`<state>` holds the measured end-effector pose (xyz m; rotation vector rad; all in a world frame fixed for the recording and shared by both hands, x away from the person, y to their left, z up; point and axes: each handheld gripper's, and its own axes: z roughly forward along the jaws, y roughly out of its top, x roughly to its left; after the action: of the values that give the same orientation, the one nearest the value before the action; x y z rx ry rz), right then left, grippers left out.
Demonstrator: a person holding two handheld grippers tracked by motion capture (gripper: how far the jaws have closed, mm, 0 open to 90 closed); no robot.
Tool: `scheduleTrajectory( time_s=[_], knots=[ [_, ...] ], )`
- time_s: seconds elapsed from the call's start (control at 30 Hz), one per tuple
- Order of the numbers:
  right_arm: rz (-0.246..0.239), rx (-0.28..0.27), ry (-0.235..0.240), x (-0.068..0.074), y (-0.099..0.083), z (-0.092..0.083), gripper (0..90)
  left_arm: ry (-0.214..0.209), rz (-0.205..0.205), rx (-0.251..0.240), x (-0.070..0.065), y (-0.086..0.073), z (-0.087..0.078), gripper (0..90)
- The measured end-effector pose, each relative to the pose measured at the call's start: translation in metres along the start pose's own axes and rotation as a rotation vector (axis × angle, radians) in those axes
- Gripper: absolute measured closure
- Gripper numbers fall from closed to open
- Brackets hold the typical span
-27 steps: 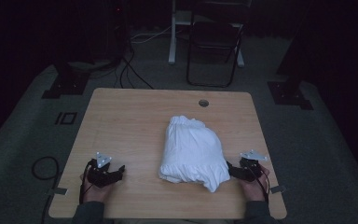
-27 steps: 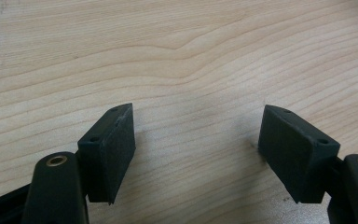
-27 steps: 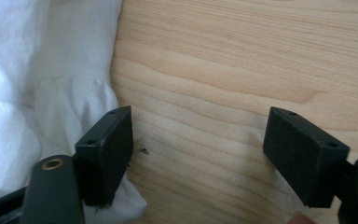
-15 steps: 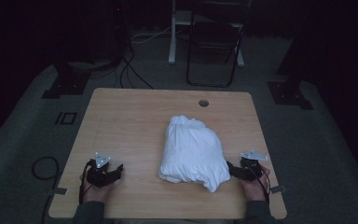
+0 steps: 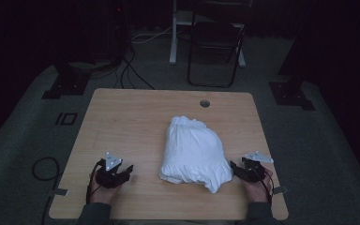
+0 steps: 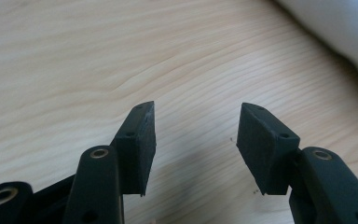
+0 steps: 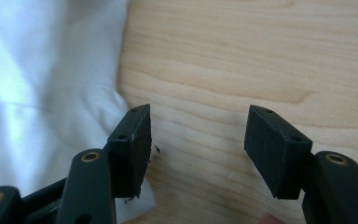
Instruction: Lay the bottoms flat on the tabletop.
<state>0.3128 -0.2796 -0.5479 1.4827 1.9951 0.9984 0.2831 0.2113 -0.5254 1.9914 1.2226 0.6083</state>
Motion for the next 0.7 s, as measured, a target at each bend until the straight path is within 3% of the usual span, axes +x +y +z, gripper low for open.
scheduleTrajectory(
  time_s=[0.23,0.5,0.7],
  knots=[
    [-0.041,-0.023,0.048,0.01,0.0,-0.006,40.4,-0.054,0.075,-0.035,-0.025,0.025,-0.003,44.6],
    [-0.065,0.018,0.032,0.023,-0.001,0.003,40.9,-0.117,0.161,-0.078,-0.059,0.057,-0.004,42.2],
    [-0.067,0.024,0.042,0.025,-0.003,0.005,42.0,-0.155,0.195,-0.092,-0.08,0.071,0.004,41.9]
  ],
)
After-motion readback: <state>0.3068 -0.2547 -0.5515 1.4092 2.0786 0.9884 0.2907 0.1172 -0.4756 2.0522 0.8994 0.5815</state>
